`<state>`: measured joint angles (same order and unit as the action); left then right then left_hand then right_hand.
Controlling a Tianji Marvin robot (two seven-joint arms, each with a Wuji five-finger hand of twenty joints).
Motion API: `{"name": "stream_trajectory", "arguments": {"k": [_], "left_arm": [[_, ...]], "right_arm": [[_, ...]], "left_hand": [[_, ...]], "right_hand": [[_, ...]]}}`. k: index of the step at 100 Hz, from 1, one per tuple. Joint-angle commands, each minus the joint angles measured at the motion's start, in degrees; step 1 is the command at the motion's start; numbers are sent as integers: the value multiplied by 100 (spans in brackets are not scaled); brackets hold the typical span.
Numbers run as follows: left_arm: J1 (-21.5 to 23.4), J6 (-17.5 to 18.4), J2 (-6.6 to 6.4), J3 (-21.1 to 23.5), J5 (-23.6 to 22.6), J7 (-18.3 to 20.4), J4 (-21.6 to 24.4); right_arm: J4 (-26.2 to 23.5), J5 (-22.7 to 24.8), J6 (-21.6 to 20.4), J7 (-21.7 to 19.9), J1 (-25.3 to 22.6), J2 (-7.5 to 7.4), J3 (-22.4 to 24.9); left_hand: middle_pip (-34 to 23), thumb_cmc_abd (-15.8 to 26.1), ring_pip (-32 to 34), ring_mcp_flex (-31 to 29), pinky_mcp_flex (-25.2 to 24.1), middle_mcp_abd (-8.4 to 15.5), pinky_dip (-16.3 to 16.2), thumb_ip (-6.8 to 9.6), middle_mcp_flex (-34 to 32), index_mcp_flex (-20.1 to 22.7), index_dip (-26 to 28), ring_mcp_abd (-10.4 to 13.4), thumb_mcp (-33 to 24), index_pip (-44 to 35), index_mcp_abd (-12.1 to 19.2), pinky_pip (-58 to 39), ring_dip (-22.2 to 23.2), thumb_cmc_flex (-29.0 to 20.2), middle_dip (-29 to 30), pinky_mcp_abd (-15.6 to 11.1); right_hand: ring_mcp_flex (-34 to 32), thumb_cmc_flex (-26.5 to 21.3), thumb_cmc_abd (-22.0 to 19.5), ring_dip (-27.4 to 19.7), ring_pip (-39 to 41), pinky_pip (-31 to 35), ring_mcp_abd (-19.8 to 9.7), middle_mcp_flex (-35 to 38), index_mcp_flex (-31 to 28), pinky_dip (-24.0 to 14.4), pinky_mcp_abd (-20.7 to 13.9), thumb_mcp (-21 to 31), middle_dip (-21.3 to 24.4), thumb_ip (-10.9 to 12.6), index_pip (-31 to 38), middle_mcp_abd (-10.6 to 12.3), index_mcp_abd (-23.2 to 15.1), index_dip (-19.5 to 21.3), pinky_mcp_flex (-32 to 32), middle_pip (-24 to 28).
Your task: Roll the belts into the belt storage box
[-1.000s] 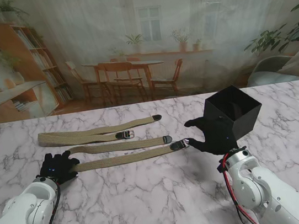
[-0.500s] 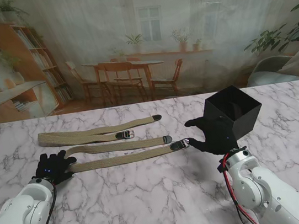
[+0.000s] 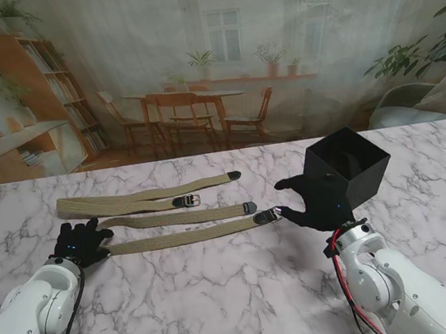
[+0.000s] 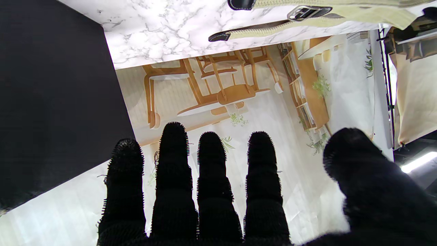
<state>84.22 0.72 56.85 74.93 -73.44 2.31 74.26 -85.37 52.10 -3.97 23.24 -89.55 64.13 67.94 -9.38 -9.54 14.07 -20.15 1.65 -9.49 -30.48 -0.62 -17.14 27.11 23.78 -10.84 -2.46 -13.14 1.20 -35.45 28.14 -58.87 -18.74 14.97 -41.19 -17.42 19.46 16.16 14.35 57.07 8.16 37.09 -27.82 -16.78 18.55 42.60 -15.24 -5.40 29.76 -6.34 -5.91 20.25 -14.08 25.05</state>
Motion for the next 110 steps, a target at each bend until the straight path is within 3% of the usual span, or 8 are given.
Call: {"name": "stream_trajectory", "arguments": {"k": [1,13,32,41,56,76,97,110], "left_arm": [[1,-52,4,-30,25,91,-75],[19,-27,-16,-43,-31,196,-78],[108,31,-34,-3,-111,414,5],[108,9,-40,-30,-136,383,-32],[85,-15,-48,-82,-167,287,-119],[228,95,-37,73,-238,-26,-26],[594,424,-15,513,-409,-230,438],[846,633,10,794,-474,-392,770]], "right_arm": [[16,3,29,-16,-1,8,-12],[19,-4,34,-17,2,9,-14],[19,-2,36,-7,1,11,-8],[19,-8,38,-5,0,12,-6],[22,-13,42,-5,2,13,-9],[27,-11,43,4,2,14,-8],[19,-6,38,23,-11,15,12],[14,-7,34,25,-17,16,19]], "left_hand": [[-86,85,-34,68,-105,1,70,100,38,292,356,5,89,-393,25,-63,-39,-106,41,-36],[-82,-243,-60,114,-136,-18,90,80,-31,671,878,-12,14,-799,60,-40,-61,-245,48,-26],[-7,-182,-115,157,-158,-13,134,81,-9,520,739,-28,-24,-614,-43,26,-118,-167,94,-21],[-73,-503,-83,109,-111,-19,135,48,-227,848,1360,-32,-114,-1299,9,2,-124,-416,59,-16],[-253,-420,-5,20,-82,44,119,42,-635,1119,1741,-10,-144,-2625,72,-111,-94,-675,-80,-27],[-526,-331,77,-66,-98,237,109,43,-996,938,1617,58,-188,-3176,6,-227,-29,-762,-323,-59],[-868,-161,171,-519,-64,665,124,33,-1942,632,1783,274,-271,-3520,-96,-247,32,-891,-555,-75],[-836,-174,142,-848,37,708,178,27,-2351,583,1698,404,-326,-3717,-215,-247,49,-941,-784,-125]], "right_hand": [[189,-93,-184,20,-81,-84,-51,-154,-149,-89,65,-35,-36,147,21,-69,77,129,103,74],[194,-93,-190,19,-81,-88,-58,-173,-144,-90,62,-38,-34,146,17,-75,86,129,111,69],[197,-104,-190,19,-80,-89,-47,-166,-147,-92,59,-36,-36,147,20,-76,84,130,113,78],[200,-100,-196,18,-80,-91,-43,-168,-143,-92,61,-39,-36,147,18,-76,84,130,118,78],[193,-102,-194,20,-75,-91,-43,-169,-138,-94,59,-40,-37,147,17,-74,82,131,117,83],[204,-100,-198,18,-77,-95,-48,-171,-141,-95,61,-35,-36,147,23,-80,81,133,120,86],[199,-103,-199,18,-75,-94,-42,-148,-136,-97,58,-38,-36,146,22,-67,85,132,120,90],[198,-100,-200,17,-76,-95,-47,-139,-139,-98,64,-37,-35,146,22,-72,88,132,118,87]]}}
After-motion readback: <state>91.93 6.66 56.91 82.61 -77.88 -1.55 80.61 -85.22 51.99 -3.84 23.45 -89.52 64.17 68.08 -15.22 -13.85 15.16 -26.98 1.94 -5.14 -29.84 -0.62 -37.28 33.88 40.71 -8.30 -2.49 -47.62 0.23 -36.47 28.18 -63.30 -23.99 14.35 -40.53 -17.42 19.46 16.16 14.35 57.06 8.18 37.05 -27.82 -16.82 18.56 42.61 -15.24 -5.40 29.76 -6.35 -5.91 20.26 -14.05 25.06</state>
